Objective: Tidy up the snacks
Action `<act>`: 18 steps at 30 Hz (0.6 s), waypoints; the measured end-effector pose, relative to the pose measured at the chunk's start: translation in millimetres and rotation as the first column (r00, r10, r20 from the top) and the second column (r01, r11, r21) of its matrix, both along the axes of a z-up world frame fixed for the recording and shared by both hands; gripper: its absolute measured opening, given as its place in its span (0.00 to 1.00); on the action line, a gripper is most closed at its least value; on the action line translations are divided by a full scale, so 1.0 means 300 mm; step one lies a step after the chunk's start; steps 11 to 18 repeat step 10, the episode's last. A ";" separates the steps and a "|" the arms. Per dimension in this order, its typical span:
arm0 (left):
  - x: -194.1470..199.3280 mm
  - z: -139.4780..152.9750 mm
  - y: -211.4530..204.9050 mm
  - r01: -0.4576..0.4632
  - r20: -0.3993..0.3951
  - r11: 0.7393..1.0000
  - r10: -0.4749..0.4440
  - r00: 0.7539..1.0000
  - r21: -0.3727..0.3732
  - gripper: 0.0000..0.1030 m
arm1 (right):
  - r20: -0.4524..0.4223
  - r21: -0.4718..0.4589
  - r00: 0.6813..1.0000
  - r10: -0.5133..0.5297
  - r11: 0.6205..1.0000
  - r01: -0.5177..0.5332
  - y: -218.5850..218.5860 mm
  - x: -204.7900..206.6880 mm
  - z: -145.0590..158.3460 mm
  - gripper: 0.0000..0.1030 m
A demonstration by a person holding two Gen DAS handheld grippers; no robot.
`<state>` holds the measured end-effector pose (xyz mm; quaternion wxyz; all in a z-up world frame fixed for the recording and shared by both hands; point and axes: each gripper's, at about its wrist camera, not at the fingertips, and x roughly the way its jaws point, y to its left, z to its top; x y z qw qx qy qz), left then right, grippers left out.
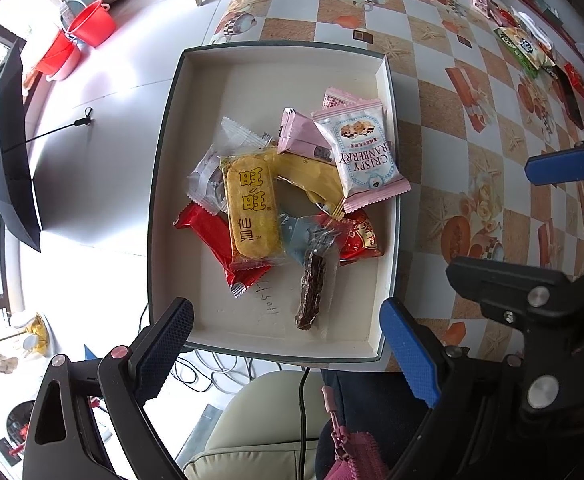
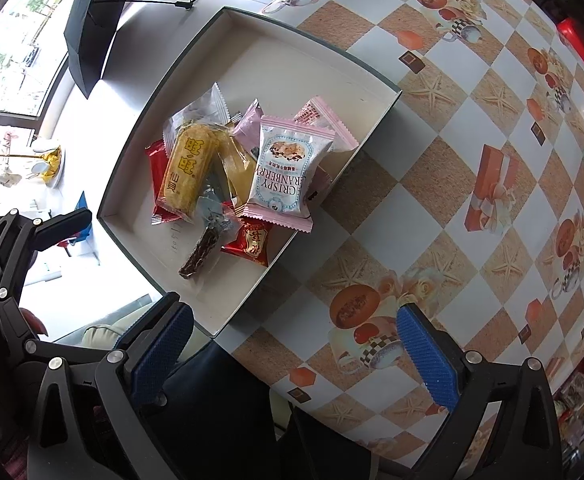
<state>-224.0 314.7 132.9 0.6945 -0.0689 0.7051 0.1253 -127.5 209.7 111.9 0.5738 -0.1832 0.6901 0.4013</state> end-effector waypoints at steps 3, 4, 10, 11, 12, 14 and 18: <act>-0.001 0.000 0.001 -0.002 0.000 1.000 0.002 1.000 -0.002 0.93 | -0.001 -0.001 1.000 0.000 1.000 0.000 0.002 -0.002 -0.001 0.99; -0.001 0.000 0.002 -0.002 0.000 1.000 0.002 1.000 -0.001 0.93 | -0.001 -0.002 1.000 0.000 1.000 0.000 0.002 -0.002 -0.001 0.99; -0.001 0.014 0.004 0.010 0.022 1.000 -0.010 1.000 0.004 0.93 | -0.003 -0.002 1.000 -0.003 1.000 0.003 0.001 -0.005 -0.001 0.99; -0.001 0.014 0.004 0.010 0.022 1.000 -0.010 1.000 0.004 0.93 | -0.003 -0.002 1.000 -0.003 1.000 0.003 0.001 -0.005 -0.001 0.99; -0.001 0.014 0.004 0.010 0.022 1.000 -0.010 1.000 0.004 0.93 | -0.003 -0.002 1.000 -0.003 1.000 0.003 0.001 -0.005 -0.001 0.99; -0.001 0.014 0.004 0.010 0.022 1.000 -0.010 1.000 0.004 0.93 | -0.003 -0.002 1.000 -0.003 1.000 0.003 0.001 -0.005 -0.001 0.99; -0.001 0.014 0.004 0.010 0.022 1.000 -0.010 1.000 0.004 0.93 | -0.003 -0.002 1.000 -0.003 1.000 0.003 0.001 -0.005 -0.001 0.99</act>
